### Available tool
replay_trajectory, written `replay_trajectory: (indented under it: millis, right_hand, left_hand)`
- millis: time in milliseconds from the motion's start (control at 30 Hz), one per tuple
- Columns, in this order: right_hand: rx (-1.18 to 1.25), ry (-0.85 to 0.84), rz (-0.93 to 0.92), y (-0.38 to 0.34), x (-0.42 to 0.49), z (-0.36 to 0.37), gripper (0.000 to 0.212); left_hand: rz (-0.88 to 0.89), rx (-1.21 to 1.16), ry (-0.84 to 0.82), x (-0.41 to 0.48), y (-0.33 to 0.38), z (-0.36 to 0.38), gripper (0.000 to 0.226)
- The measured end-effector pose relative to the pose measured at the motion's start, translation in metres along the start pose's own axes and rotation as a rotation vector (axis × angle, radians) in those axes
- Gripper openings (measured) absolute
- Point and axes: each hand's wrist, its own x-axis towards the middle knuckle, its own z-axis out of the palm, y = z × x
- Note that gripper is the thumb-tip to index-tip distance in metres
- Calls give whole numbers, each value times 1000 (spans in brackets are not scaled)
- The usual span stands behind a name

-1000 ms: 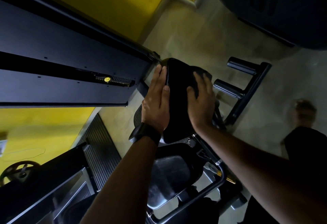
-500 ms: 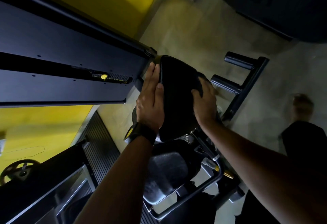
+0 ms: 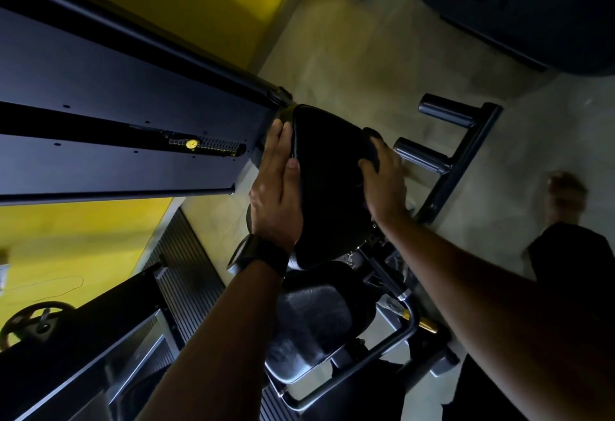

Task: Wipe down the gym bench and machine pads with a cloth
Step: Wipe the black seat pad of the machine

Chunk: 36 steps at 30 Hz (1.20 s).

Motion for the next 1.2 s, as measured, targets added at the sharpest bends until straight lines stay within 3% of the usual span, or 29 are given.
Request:
replay_trajectory:
  millis: [167,267,333,433,533,667,833,967,1067,1133,1200]
  right_hand:
    - [-31,145,-353,-32,-41,19,50]
    - [-74,72,-386,-35,-10,12,54]
    - [-92,33,-302,-24,-7,5,54]
    - [-79,44,-240,-14,-50,6,54]
    - [-19,68,-437,-29,-100,15,53]
    - [-117,85,-649,-70,-64,17,50]
    - [-106,86,-373,-58,-43,11,51]
    - [-72,69,-581,-61,-92,14,49]
    - [-130,103,-683,-86,-64,17,47]
    - [-166,76,-673,-94,-33,15,49]
    - [-142,40,-546,-86,-11,12,50]
  left_hand:
    - [11,-7,-27,1,0,-1,44]
    - [-7,-18,-6,1,-1,1,44]
    - [-19,-10,9,-1,1,0,44]
    - [-5,-10,-6,-1,2,0,44]
    - [7,-34,-21,1,0,-1,45]
    - [17,-65,-24,1,-2,0,45]
    - [31,-14,-22,1,-1,-1,46]
    - [42,-32,-35,4,-2,-2,45]
    - [14,-62,-34,3,-1,-1,45]
    - [20,-51,-15,2,-2,-1,46]
    - [15,-32,-3,0,-1,0,45]
